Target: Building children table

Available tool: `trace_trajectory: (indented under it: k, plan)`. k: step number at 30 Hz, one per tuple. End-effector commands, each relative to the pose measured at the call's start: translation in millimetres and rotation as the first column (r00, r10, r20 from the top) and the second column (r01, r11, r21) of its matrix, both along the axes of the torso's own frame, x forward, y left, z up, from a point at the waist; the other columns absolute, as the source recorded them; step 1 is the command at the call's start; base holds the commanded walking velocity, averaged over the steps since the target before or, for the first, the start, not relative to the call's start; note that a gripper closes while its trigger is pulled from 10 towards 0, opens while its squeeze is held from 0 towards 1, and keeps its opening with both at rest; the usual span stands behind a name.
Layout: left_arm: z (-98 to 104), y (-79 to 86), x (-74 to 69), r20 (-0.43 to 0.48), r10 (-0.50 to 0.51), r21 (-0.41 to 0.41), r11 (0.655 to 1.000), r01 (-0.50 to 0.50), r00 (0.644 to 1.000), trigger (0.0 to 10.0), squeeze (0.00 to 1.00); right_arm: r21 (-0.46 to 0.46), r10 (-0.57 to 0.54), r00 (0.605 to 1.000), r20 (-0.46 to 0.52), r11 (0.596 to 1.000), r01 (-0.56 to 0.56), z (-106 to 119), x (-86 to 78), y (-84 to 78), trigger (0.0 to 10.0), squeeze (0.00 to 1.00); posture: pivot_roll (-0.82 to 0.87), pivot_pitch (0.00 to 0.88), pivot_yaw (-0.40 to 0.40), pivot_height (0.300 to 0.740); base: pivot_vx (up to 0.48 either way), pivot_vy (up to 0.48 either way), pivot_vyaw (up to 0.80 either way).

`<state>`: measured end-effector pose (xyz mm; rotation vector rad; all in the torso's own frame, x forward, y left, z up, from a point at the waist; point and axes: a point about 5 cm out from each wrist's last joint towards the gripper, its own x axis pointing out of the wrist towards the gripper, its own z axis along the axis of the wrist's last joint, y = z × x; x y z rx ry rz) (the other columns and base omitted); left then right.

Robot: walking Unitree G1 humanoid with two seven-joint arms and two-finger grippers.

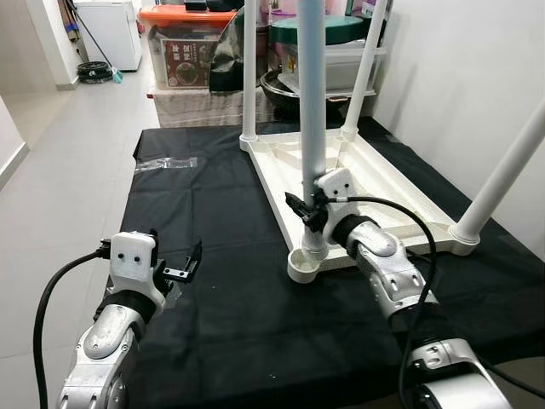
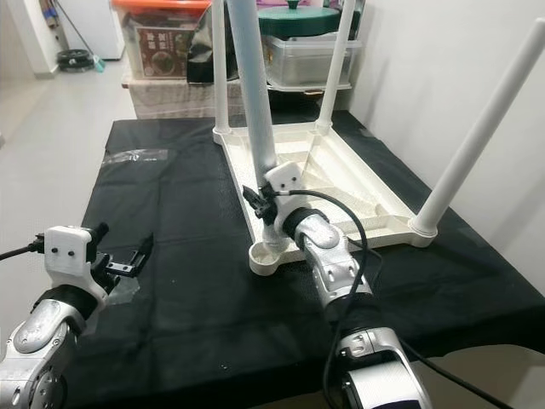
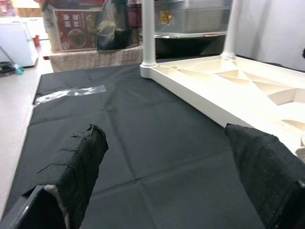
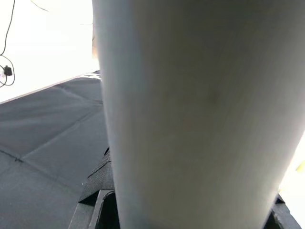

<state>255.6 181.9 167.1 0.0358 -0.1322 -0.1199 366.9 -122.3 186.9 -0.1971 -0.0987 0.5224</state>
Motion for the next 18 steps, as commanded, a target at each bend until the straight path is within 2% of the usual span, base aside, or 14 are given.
trace_trajectory:
  k: [1,4,15,18]
  plan:
    - [-1,1.1,1.3,-0.005,-0.002,0.018,1.000,0.002,1.000,10.0,0.00,-0.023,0.002,0.999,-0.042,1.000,-0.003,-13,-3.0,-0.7,10.0,0.00,0.05,0.000,-0.048,0.740,0.000,0.000,0.00]
    - [-1,1.0,1.8,-0.005,-0.004,0.019,1.000,0.004,1.000,10.0,0.00,-0.019,0.013,0.999,-0.044,1.000,-0.014,-15,-4.9,2.4,10.0,0.00,0.05,0.000,-0.048,0.740,0.000,0.000,0.00]
    - [0,3.7,1.9,-0.001,0.004,0.022,1.000,-0.004,1.000,10.0,0.00,-0.029,0.158,0.986,-0.048,0.987,-0.160,-24,-18.5,38.5,10.0,0.00,0.06,0.000,-0.059,0.740,0.000,0.000,0.00]
    - [0,3.9,2.0,0.000,0.006,0.021,1.000,-0.006,1.000,10.0,0.00,-0.031,0.166,0.985,-0.051,0.985,-0.168,-26,-19.6,40.0,10.0,0.00,0.06,0.000,-0.059,0.740,0.000,0.000,0.00]
